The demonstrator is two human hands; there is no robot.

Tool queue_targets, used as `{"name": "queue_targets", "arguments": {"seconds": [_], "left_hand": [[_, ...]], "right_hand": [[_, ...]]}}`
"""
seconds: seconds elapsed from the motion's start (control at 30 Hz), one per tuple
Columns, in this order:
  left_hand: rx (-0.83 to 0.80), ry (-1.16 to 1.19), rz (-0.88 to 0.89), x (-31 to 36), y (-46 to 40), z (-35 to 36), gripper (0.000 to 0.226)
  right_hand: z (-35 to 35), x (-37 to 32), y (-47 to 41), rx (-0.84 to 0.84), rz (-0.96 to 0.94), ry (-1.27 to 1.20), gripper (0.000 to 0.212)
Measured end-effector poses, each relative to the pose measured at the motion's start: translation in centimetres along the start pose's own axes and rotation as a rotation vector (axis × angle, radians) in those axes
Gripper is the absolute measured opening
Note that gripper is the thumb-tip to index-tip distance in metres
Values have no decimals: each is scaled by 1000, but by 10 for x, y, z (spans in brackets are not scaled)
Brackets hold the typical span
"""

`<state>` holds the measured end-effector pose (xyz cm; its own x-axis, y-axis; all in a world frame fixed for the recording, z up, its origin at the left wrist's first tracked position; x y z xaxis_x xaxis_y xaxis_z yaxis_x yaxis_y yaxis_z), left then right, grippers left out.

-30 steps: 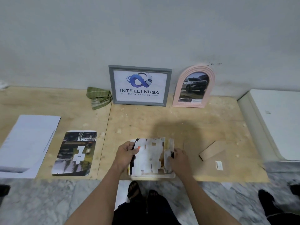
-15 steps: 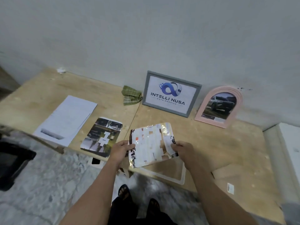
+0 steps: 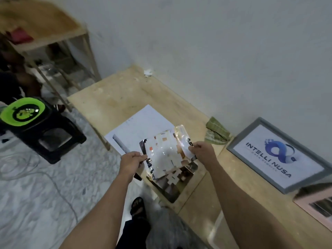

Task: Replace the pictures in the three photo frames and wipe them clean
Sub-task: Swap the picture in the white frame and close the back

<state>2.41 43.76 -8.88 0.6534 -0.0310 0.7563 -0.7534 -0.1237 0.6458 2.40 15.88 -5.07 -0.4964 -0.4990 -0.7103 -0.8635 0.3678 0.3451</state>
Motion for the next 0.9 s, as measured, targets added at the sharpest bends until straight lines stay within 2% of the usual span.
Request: {"name": "queue_targets", "arguments": {"seconds": [0.13, 0.27, 0.47, 0.53, 0.57, 0.63, 0.7, 0.77, 0.9], "left_hand": [[82, -55, -39, 18, -63, -33, 35], [152, -159, -42, 23, -97, -51, 51], [185, -213, -53, 31, -127, -68, 46], [194, -359, -63, 33, -126, -68, 30], [222, -480, -66, 36, -122, -68, 23], [294, -673, -49, 43, -112, -66, 23], [328, -750, -22, 47, -101, -60, 25], [309, -745, -26, 39, -86, -53, 27], [211, -753, -101, -5, -50, -34, 30]], "right_hand": [[61, -47, -74, -77, -6, 157, 23], [104, -77, -108, -160, -41, 303, 15], [139, -98, -141, -200, -73, 340, 16], [141, -100, -142, -212, -61, 344, 9], [141, -100, -142, -221, -37, 340, 19], [138, -93, -139, -213, -1, 346, 39], [132, -82, -134, -182, 9, 373, 42], [121, -70, -124, -166, 20, 423, 37], [88, -37, -98, -166, 31, 555, 7]]}}
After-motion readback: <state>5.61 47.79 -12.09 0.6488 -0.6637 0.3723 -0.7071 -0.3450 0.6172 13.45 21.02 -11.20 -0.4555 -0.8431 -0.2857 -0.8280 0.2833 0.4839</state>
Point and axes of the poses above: each hand's wrist, its own y-axis away from the middle knuckle, its own z-axis out of the palm, x = y × z, the point moved 2 cm from there along -y, towards the middle knuckle, and after that the axes turned 1 degree about -z, right-handed, at the moved point
